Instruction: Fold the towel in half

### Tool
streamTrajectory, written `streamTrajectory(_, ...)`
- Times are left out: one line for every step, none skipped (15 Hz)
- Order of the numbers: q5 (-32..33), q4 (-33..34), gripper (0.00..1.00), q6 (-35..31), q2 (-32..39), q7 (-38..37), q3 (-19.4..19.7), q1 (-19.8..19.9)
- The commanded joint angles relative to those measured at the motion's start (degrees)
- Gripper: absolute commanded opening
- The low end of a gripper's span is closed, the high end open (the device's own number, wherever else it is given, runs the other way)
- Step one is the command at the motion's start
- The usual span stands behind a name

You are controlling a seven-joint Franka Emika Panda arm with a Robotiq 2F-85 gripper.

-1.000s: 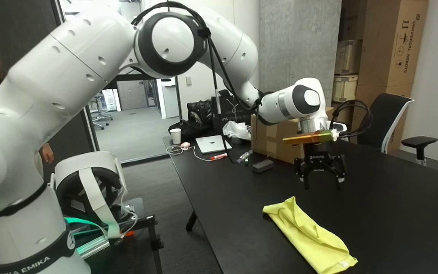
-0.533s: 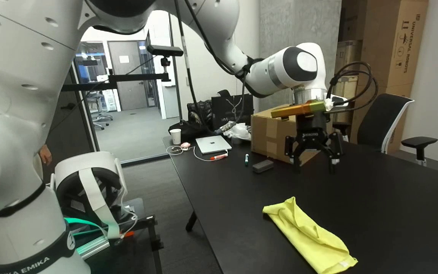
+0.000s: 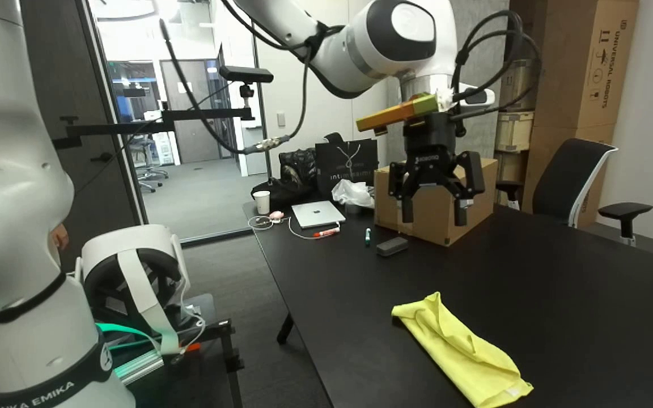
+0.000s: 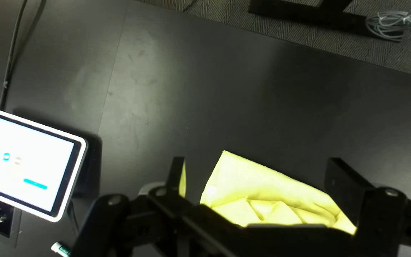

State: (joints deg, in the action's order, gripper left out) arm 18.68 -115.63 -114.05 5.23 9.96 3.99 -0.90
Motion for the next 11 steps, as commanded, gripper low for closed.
streamTrajectory(-1.87, -12.35, 1.0, -5.35, -14.49, 0.18, -0.48, 1.64)
streamTrajectory(-2.14, -14.5, 1.0, -5.92, -17.72, 0.45, -0.33, 1.79)
streamTrajectory(-2.65, -16.53, 1.0, -6.32, -20.99, 0.71, -0.12, 1.95)
streamTrajectory(-3.2, -18.52, 1.0, -6.87, -24.23, 1.05, 0.16, 2.11)
streamTrajectory(-3.8, -20.33, 1.0, -7.11, -27.45, 1.39, 0.5, 2.23)
streamTrajectory(-4.26, -21.91, 1.0, -7.07, -30.71, 1.97, 0.91, 2.36)
streamTrajectory(-2.74, -16.07, 1.0, -4.57, -22.52, 0.41, -0.1, 2.27)
streamTrajectory(-2.96, -17.73, 1.0, -4.6, -25.45, 0.56, 0.13, 2.36)
streamTrajectory(-3.09, -19.07, 1.0, -4.6, -27.73, 0.67, 0.29, 2.38)
streamTrajectory(-3.16, -20.09, 1.0, -4.62, -29.34, 0.74, 0.38, 2.38)
streamTrajectory(-3.21, -20.75, 1.0, -4.74, -30.14, 0.76, 0.39, 2.37)
